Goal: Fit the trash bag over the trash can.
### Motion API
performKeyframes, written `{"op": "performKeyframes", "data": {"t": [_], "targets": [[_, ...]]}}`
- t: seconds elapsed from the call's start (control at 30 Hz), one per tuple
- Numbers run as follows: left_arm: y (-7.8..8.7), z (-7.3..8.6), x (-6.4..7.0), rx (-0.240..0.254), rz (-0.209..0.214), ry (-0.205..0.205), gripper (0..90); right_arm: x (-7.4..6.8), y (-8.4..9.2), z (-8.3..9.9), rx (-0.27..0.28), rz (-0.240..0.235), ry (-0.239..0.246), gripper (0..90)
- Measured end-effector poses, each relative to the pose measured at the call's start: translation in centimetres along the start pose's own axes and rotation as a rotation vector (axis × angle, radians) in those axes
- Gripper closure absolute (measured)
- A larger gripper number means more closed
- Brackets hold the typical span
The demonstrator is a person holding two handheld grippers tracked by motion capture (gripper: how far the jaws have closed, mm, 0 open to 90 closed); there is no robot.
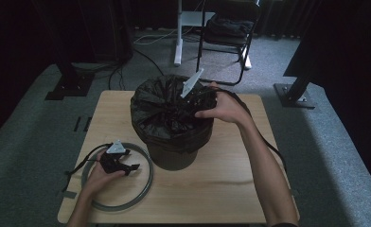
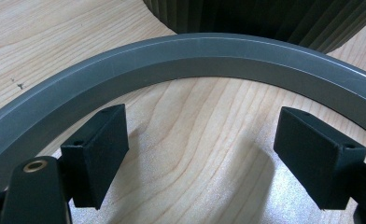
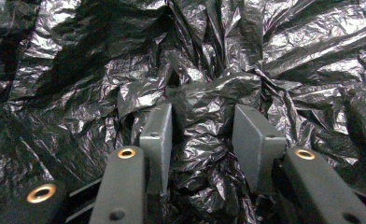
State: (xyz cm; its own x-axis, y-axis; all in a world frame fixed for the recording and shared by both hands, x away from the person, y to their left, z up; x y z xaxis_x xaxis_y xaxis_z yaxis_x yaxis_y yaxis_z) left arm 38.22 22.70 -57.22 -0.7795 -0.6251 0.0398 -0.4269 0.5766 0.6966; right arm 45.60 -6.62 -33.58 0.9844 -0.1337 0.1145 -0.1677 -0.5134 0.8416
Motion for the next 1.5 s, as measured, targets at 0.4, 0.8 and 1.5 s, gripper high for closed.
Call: {"op": "performKeyframes", "data": {"t": [0.4,0.8,1.5], "targets": [[0.0,0.0,0.0,0.003,-0.003,-0.001,18.2,-0.4,1.7,-0.5,0.159,0.028,0.011,45.8],[0.1,0.1,-0.1,0.004,-0.022,-0.004,23.2,-0.4,5.0,-0.3,0.357,0.096,0.011,43.5],[2.6,-2.0,-1.5,0.026,-0.104,-0.002,25.4,-1.0,9.6,5.3,0.602,0.19,-0.069,40.3]]}}
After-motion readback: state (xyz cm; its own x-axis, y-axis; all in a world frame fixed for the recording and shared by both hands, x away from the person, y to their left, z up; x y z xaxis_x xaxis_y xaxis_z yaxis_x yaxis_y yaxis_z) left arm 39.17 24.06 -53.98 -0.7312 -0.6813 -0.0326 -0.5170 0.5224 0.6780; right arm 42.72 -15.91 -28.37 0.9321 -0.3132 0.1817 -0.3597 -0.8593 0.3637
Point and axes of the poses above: each handheld gripper's, and its own axes: y roughly backward along the jaws, z roughly out of its underside, x roughly to its right, the point moved 4 cm from there along -y, roughly forward along the jaws, and after that the axes turned 1 degree about -z, right-handed, at the moved point
